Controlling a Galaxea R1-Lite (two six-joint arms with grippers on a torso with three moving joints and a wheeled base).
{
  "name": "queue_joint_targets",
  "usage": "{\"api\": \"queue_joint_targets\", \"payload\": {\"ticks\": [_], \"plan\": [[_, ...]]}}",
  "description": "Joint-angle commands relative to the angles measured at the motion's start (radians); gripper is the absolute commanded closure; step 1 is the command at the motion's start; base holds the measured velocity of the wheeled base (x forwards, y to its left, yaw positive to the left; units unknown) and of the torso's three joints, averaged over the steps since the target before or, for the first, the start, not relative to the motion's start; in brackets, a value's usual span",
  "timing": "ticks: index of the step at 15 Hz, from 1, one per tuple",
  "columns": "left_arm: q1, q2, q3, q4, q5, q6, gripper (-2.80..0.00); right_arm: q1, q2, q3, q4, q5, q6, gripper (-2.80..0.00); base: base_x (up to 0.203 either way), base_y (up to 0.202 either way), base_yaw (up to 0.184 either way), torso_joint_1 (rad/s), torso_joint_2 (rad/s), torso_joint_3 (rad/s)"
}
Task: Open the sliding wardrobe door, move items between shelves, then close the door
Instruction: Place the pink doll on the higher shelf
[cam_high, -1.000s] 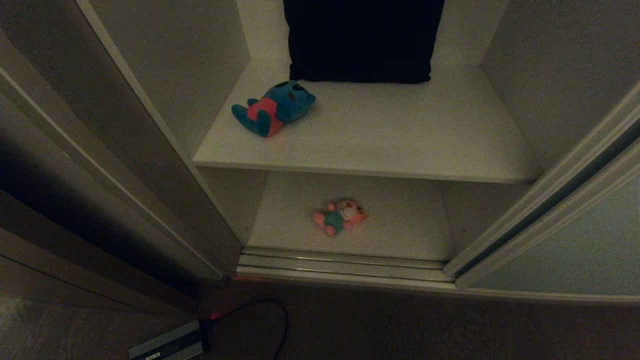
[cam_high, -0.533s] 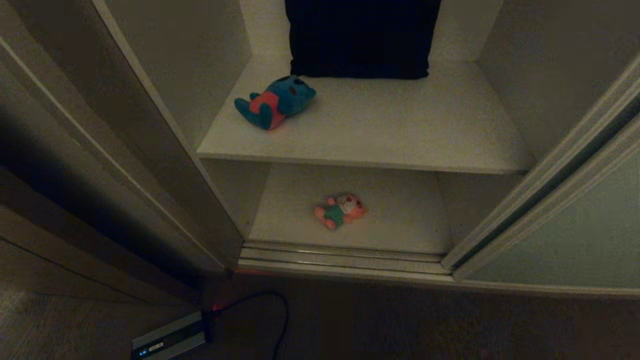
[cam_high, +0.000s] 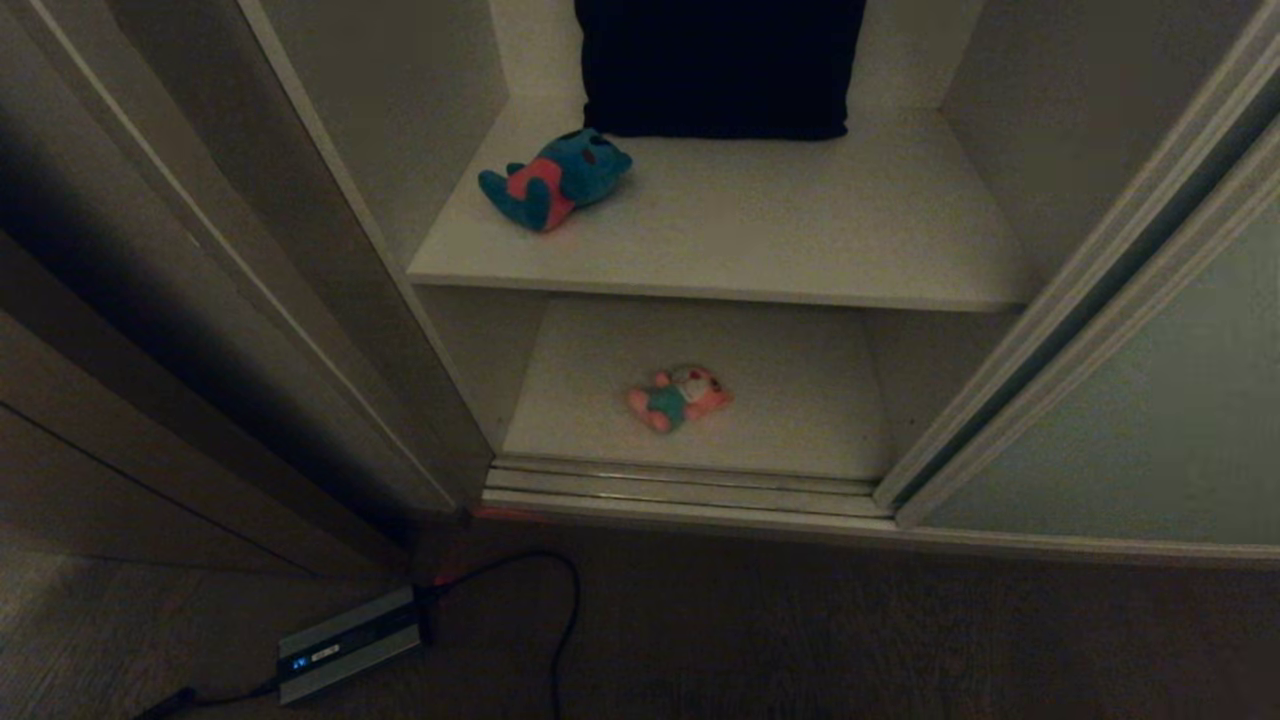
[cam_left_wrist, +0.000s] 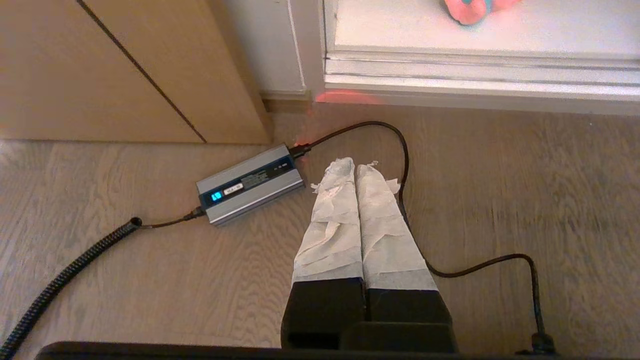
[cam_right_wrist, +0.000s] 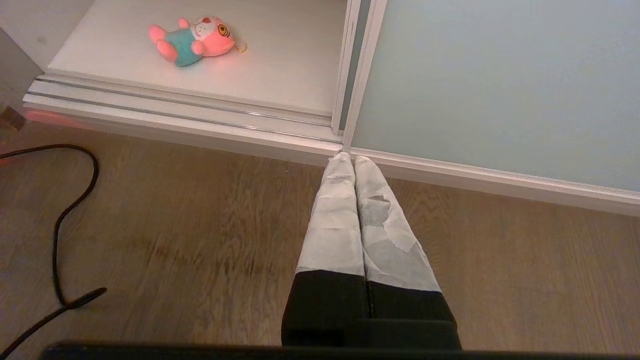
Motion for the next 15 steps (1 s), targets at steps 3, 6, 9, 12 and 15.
{"api": "queue_joint_targets", "payload": {"ticks": [3,6,9,12,15], "plan": [[-0.001,0.003,0.000,0.001,-0.002,-0.005,0.00,0.000,0.001,0.003,0.000,0.000,-0.001,0.00,0.000,0.000,0.000,0.000,0.00,0.000],[0.000,0.003,0.000,0.000,-0.001,-0.008,0.00,0.000,0.001,0.003,0.000,0.000,-0.001,0.00,0.000,0.000,0.000,0.000,0.00,0.000],[0.000,0.003,0.000,0.001,-0.002,-0.008,0.00,0.000,0.001,0.003,0.000,0.000,-0.001,0.00,0.000,0.000,0.000,0.002,0.00,-0.026],[0.000,0.003,0.000,0.001,0.000,-0.005,0.00,0.000,0.001,0.003,0.000,0.000,-0.001,0.00,0.000,0.000,0.000,0.002,0.00,-0.159],[0.000,0.003,0.000,0.001,0.000,-0.010,0.00,0.000,0.001,0.003,0.000,0.000,-0.001,0.00,0.000,0.000,0.000,0.002,0.00,-0.189]]}}
